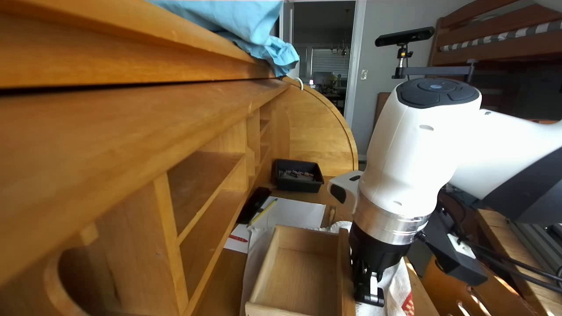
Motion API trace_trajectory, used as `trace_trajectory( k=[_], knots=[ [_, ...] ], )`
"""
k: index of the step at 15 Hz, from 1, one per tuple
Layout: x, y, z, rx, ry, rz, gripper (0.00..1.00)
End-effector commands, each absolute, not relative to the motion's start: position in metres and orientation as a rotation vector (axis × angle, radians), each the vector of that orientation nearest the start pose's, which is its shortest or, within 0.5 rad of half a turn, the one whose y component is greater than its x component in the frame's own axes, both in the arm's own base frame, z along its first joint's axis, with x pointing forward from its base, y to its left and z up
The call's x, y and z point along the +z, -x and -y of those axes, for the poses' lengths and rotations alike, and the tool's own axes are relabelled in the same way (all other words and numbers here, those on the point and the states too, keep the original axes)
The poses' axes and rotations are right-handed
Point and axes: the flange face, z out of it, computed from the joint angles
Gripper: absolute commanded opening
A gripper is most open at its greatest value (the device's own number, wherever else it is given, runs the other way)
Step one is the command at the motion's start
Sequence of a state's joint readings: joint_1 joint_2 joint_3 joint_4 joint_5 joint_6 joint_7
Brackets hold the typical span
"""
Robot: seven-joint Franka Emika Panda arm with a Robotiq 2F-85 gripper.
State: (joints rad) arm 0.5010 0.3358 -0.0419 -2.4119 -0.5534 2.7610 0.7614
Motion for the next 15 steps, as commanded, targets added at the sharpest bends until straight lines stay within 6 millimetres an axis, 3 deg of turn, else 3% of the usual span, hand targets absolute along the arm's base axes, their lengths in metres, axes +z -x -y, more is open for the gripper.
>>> trace_trajectory(
  k=[1,10,15],
  knots=[
    [0.188,-0.425,-0.239,-0.288,3.292,0.344,0.06],
    [0.208,-0.419,-0.251,-0.349,3.302,0.341,0.06],
    [0.218,-0.413,-0.242,-0.337,3.307,0.279,0.06]
  ],
)
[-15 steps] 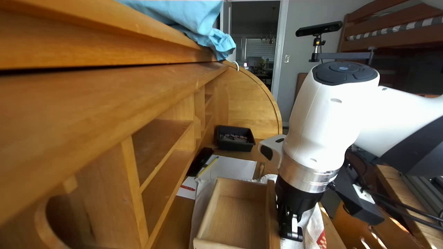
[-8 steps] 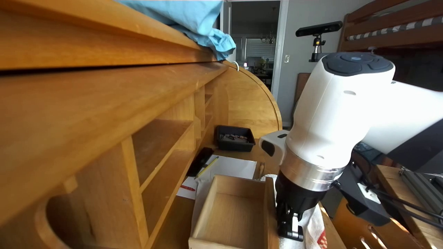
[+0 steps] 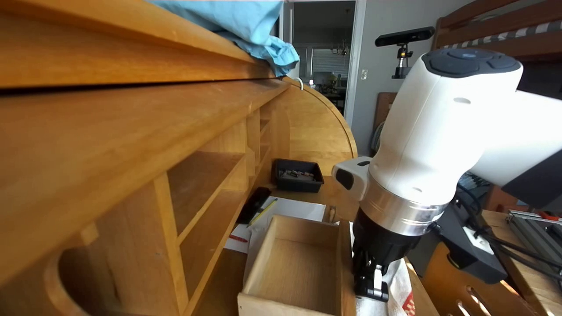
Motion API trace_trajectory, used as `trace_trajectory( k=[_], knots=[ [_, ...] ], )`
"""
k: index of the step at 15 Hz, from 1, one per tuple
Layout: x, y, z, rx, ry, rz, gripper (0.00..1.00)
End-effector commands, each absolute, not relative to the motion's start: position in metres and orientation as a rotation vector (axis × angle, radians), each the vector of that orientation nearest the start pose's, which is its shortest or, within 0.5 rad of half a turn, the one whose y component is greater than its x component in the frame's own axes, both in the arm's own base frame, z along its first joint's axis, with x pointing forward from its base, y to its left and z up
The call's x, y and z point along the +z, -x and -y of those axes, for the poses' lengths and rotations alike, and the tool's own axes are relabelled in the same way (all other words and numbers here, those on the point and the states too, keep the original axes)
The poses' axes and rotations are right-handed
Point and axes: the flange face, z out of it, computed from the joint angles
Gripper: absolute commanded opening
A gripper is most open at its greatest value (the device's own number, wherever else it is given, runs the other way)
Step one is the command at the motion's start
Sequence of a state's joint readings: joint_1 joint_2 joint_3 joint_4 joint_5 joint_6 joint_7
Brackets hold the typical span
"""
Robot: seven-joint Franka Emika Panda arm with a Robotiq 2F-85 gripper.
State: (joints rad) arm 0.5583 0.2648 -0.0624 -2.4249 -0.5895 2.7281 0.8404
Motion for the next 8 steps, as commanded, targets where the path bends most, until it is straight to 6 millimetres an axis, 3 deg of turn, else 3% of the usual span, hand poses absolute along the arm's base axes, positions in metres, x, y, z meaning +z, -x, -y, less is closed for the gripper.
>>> trace_trajectory(
  k=[1,8],
  knots=[
    [0.220,-0.411,-0.238,-0.326,3.309,0.269,0.06],
    [0.230,-0.402,-0.209,-0.276,3.346,0.156,0.06]
  ],
)
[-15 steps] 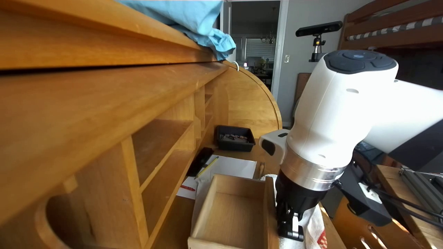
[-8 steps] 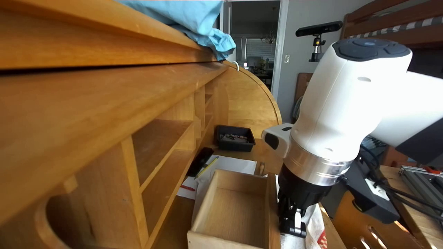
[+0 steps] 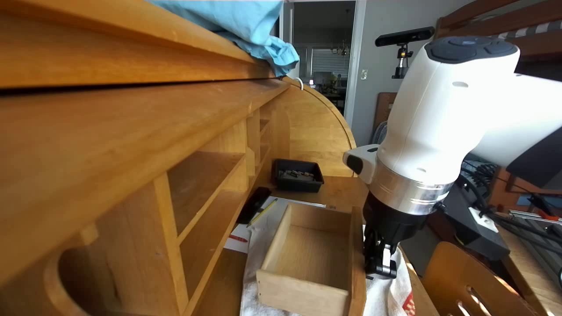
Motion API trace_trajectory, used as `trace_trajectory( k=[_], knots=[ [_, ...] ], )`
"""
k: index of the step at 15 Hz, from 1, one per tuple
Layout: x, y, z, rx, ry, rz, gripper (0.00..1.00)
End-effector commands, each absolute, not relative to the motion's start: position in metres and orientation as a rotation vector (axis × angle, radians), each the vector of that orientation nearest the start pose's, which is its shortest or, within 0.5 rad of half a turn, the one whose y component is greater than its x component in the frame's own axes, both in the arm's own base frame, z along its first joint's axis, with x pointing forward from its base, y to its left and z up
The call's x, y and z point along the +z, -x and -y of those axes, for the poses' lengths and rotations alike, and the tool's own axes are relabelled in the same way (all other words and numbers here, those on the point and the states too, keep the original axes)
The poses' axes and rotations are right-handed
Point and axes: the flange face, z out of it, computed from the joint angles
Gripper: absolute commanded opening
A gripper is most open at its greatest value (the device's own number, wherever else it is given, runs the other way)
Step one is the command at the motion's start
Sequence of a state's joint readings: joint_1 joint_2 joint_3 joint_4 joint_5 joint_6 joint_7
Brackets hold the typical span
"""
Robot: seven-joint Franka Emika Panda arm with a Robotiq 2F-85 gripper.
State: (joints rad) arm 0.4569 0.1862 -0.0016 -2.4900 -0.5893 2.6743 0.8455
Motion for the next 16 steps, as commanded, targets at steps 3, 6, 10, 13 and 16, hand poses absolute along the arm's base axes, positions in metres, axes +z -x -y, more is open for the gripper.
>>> trace_trajectory(
  k=[3,6,10,13,16],
  knots=[
    [0.236,-0.397,-0.191,-0.258,3.370,0.096,0.06],
    [0.241,-0.390,-0.171,-0.243,3.396,0.010,0.06],
    [0.247,-0.380,-0.145,-0.219,3.410,-0.092,0.06],
    [0.235,-0.388,-0.147,-0.190,3.411,-0.048,0.25],
    [0.237,-0.385,-0.146,-0.195,3.410,-0.048,0.25]
  ],
)
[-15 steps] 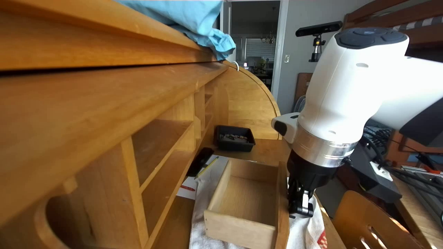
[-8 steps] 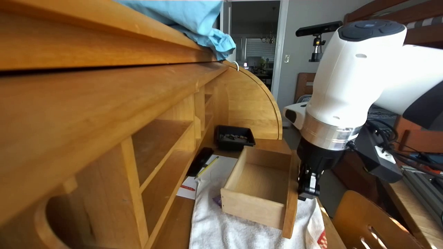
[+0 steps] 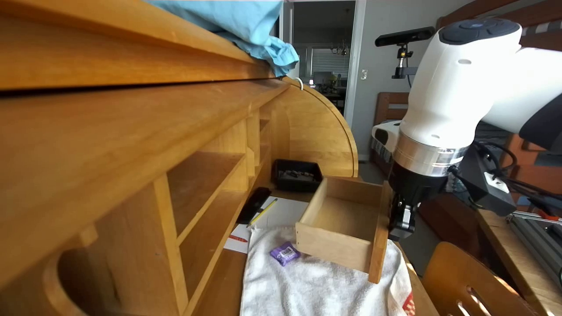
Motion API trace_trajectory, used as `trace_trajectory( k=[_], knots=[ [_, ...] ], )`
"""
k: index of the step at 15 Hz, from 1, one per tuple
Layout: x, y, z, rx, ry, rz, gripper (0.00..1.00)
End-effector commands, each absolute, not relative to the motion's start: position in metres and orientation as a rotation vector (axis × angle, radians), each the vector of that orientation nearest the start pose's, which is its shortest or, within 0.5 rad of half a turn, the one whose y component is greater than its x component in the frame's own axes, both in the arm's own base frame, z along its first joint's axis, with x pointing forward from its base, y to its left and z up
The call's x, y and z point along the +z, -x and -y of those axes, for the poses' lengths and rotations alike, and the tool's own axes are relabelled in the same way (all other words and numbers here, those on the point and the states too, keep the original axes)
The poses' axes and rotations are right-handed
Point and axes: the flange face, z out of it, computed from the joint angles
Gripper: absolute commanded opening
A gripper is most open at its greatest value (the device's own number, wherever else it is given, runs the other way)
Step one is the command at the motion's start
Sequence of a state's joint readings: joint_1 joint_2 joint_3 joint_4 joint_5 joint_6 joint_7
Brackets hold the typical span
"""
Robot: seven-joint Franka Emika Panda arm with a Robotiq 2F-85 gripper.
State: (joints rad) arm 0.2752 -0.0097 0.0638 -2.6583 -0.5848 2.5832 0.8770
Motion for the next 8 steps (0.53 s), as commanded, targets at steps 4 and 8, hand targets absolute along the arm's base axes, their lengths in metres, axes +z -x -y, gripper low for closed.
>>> trace_trajectory(
  k=[4,8],
  knots=[
    [0.237,-0.385,-0.147,-0.193,3.411,-0.045,0.25],
    [0.239,-0.386,-0.133,-0.185,3.412,-0.099,0.06]
  ],
)
